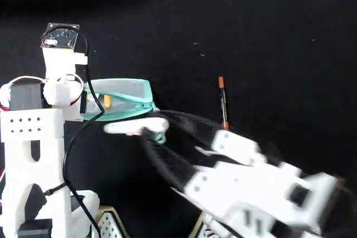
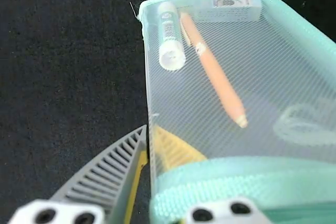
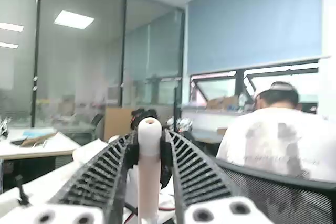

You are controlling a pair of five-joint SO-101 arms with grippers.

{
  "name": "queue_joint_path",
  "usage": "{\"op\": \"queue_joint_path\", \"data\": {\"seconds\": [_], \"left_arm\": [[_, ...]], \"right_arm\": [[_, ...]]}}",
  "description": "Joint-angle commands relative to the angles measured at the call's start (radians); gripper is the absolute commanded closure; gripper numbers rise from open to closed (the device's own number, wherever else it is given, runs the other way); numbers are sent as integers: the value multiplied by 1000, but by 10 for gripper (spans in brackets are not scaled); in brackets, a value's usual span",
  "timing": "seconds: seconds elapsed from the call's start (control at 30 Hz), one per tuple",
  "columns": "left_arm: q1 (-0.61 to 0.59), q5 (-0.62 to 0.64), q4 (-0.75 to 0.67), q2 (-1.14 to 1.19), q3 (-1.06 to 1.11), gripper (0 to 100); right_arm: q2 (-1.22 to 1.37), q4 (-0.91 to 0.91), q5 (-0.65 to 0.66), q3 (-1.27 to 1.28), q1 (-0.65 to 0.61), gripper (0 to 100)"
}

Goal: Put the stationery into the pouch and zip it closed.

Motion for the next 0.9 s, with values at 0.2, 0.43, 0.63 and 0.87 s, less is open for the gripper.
{"op": "queue_joint_path", "data": {"seconds": [0.2,0.43,0.63,0.87], "left_arm": [[-7,8,-2,15,54,970],[-7,8,-3,15,54,970],[-5,8,-3,15,54,970],[-7,8,-3,15,54,970]], "right_arm": [[151,-207,199,154,72,987],[162,-310,203,360,155,987],[163,-170,213,400,155,936],[157,422,219,-10,157,707]]}}
